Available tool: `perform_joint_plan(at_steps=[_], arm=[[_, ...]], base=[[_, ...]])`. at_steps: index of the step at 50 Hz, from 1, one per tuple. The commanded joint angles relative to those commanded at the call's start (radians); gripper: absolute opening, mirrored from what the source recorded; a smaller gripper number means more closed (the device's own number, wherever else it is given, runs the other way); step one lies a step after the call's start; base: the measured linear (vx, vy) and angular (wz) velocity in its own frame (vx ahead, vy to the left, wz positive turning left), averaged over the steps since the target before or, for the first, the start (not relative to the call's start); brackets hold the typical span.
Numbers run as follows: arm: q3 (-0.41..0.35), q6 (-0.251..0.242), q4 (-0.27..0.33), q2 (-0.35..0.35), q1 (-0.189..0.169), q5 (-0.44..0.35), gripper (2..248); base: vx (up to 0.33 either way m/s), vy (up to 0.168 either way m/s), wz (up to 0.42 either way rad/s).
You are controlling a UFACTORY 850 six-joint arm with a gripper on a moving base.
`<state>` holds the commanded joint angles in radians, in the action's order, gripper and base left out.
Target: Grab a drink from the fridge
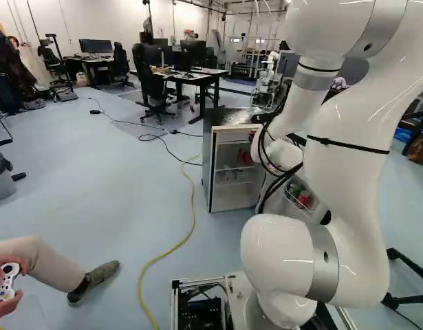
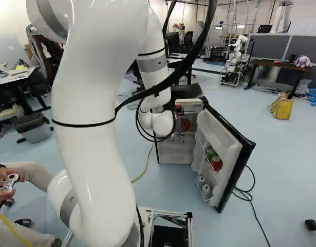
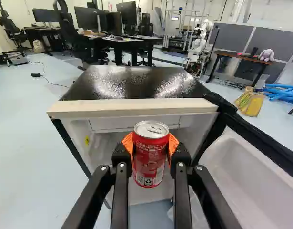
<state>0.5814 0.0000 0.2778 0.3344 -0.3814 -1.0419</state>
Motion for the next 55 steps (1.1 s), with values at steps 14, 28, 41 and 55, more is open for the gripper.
perform_joint_plan(at_steps=[14, 28, 41, 55], arm=[[0.007, 0.000, 0.000, -0.027, 0.003, 0.019, 91], [0.022, 0.000, 0.000, -0.046, 0.008, 0.034, 91], [0.046, 0.000, 0.000, -0.056, 0.014, 0.046, 91], [0.080, 0.000, 0.000, -0.058, 0.021, 0.058, 91]], base=[[0.000, 0.000, 0.000], [0.000, 0.000, 0.000], [0.000, 0.000, 0.000], [0.000, 0.000, 0.000]])
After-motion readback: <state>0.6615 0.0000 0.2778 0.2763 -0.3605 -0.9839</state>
